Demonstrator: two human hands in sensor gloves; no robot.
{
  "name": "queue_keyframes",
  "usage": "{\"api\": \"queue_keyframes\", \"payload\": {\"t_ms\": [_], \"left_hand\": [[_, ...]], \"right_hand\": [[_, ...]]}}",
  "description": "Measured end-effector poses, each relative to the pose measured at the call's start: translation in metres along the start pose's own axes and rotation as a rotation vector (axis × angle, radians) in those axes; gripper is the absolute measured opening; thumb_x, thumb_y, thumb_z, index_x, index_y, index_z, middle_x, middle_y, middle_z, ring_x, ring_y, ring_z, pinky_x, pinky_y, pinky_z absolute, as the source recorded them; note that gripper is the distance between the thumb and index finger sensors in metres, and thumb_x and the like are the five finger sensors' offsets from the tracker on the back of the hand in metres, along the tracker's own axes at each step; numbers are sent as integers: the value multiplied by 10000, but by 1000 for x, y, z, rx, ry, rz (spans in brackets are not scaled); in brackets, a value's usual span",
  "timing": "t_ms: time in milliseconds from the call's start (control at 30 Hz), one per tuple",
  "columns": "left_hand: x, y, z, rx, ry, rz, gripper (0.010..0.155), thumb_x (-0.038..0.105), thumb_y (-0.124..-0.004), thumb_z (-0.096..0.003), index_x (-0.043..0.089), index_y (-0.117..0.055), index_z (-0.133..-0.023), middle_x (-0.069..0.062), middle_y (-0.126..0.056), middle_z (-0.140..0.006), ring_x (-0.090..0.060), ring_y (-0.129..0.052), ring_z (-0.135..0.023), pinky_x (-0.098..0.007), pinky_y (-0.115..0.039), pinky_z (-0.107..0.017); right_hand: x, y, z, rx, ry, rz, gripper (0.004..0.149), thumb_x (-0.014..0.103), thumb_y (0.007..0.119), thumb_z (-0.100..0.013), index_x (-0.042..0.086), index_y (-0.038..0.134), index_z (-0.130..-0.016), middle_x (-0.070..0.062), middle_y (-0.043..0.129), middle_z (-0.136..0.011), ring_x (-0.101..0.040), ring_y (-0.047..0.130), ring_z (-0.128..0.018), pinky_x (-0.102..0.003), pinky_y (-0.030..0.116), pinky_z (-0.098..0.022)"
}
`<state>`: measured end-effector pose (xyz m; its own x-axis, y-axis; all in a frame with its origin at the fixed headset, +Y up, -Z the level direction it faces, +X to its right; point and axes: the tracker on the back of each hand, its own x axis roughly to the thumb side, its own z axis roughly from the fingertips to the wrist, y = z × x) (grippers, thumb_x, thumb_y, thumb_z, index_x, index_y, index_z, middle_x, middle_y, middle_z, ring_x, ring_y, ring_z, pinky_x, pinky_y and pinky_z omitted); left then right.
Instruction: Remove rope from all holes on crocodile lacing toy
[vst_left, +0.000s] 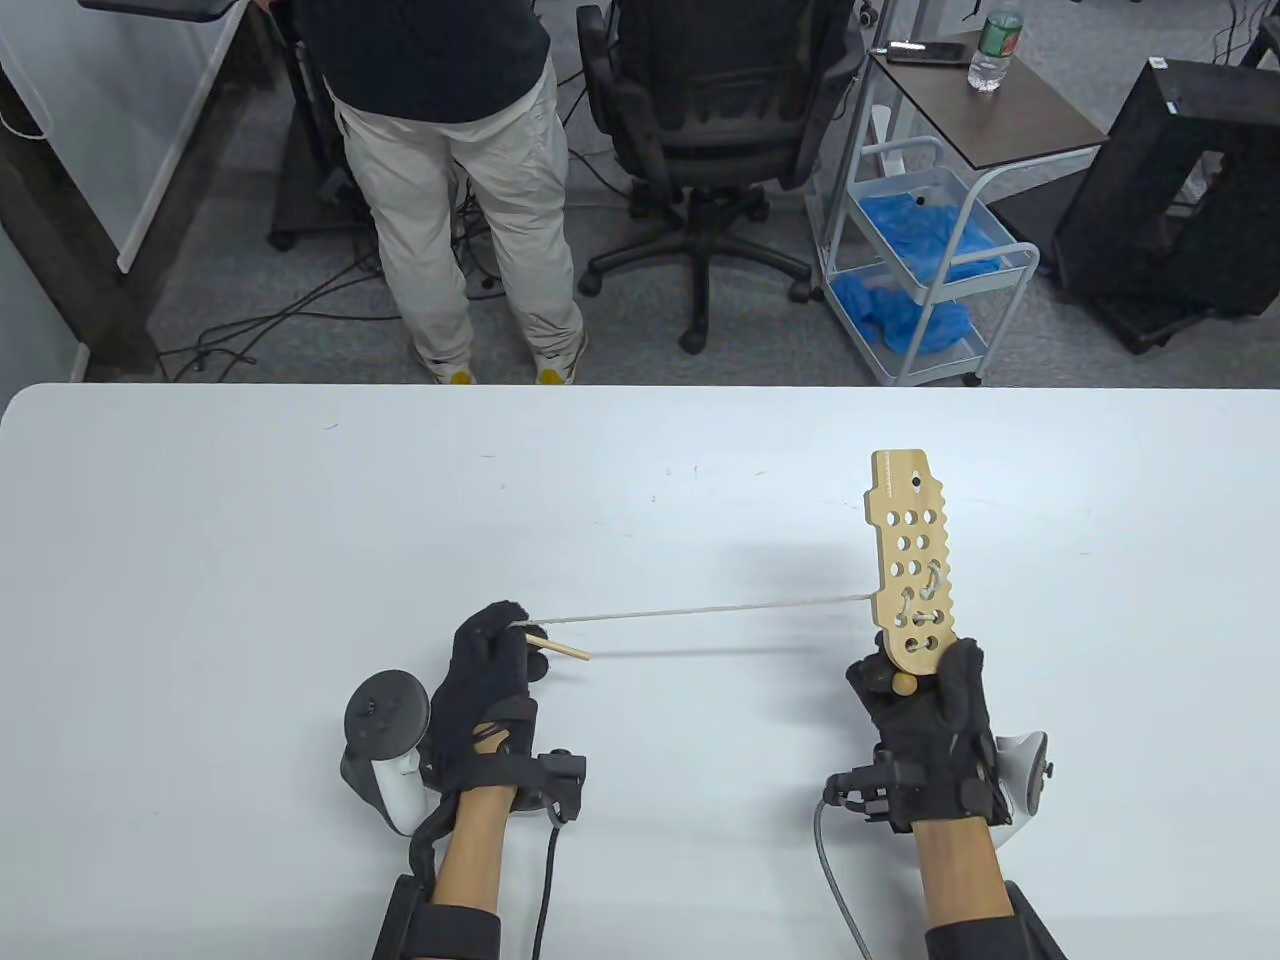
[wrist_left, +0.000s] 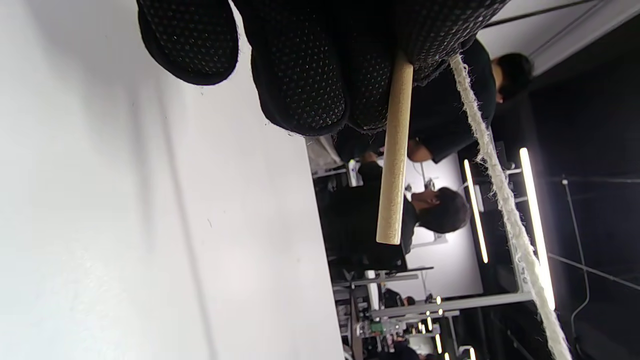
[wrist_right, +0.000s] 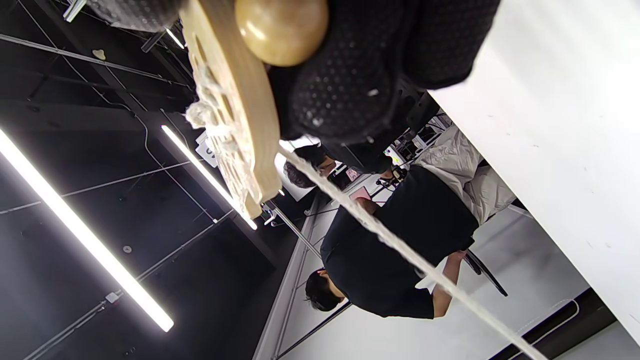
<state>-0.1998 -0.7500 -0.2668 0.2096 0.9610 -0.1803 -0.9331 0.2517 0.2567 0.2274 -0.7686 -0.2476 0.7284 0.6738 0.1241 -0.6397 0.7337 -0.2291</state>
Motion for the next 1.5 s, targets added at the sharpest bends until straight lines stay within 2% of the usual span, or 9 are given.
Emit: {"api": "queue_keyframes", "payload": {"t_ms": [533, 767, 1500], "left_hand": [[-9, 9, 2, 61, 99, 73, 421, 462, -651, -576, 385, -632, -990, 96, -910, -802, -80, -954, -638, -458, -794, -622], [-17, 13, 2, 74, 151, 169, 427, 471, -636, -580, 368, -614, -993, 110, -916, -772, -64, -957, -615, -450, -796, -623], [-23, 16, 2, 113, 173, 280, 437, 479, -607, -579, 354, -569, -996, 131, -900, -773, -52, -950, -626, -438, -791, -635]], "right_hand": [[7, -10, -1, -64, -68, -137, 508, 473, 657, -491, 177, 690, -902, -101, 882, -792, -258, 946, -582, -542, 727, -584], [8, -16, -1, -94, -66, -158, 508, 476, 654, -490, 185, 683, -906, -94, 876, -805, -257, 942, -597, -542, 721, -591], [14, -27, -2, -172, -91, -258, 510, 485, 658, -487, 198, 683, -908, -85, 876, -810, -251, 942, -606, -539, 720, -597]]}}
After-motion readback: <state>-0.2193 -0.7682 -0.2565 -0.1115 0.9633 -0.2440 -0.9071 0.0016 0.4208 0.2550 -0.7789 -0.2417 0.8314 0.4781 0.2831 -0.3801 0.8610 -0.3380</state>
